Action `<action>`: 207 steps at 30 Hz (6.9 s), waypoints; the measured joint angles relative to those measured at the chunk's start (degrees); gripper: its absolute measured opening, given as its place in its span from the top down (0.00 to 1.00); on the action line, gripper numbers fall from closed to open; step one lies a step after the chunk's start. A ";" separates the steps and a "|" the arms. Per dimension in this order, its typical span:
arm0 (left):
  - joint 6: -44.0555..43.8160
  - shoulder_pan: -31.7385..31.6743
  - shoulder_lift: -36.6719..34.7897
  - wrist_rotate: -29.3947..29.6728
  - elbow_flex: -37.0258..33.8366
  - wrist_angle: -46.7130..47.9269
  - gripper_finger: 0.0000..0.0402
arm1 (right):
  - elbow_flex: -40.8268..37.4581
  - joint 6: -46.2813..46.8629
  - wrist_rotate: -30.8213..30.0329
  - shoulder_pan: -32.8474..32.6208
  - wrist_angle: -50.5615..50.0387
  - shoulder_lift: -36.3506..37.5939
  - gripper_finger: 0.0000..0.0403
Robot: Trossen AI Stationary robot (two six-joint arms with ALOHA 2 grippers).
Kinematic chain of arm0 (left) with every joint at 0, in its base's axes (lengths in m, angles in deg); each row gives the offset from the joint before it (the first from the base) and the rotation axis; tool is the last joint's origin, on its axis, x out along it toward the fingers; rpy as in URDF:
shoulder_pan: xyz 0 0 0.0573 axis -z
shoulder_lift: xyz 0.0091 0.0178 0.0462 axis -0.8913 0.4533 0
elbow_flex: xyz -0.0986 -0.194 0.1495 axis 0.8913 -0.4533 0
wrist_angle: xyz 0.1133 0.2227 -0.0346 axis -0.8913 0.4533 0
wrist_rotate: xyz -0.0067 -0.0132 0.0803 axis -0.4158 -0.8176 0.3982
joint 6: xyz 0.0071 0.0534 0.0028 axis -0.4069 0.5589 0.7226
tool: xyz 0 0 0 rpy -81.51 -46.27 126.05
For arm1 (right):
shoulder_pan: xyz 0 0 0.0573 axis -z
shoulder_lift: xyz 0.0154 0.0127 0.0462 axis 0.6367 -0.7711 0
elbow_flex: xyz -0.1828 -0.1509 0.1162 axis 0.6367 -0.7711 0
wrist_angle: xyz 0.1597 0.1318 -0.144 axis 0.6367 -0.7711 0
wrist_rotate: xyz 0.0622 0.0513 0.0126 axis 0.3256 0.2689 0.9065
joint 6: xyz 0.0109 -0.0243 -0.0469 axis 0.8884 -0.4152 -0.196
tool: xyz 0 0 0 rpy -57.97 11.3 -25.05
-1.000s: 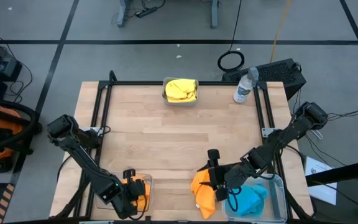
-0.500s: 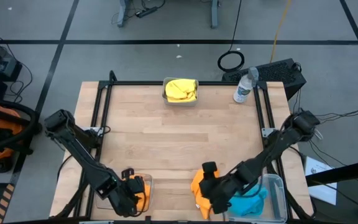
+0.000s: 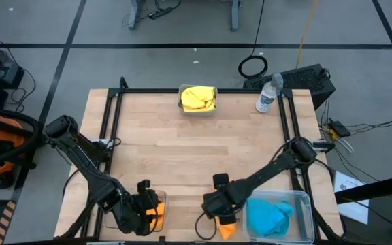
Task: Sort microfiber towel by color & place in baskets
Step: Put the orange microfiber cloth into the left transparent bin
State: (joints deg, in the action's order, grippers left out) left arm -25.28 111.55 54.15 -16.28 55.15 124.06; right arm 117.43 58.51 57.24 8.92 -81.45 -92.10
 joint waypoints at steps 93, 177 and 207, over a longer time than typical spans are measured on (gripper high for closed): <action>74.33 -8.62 20.91 12.31 -0.15 -75.93 0.94 | 1.74 -10.03 -34.81 -14.76 15.22 12.60 0.53; -4.52 16.39 -1.58 25.63 1.96 6.31 0.28 | 1.72 -7.46 -41.07 -15.22 -3.34 18.26 0.54; -30.64 23.16 6.10 8.14 -1.31 27.02 0.94 | -4.53 -8.86 -41.05 -12.81 4.57 17.43 0.54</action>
State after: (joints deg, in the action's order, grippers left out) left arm -55.92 134.71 60.25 -8.14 53.84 151.08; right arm 112.90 49.66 16.19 -3.88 -76.88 -74.67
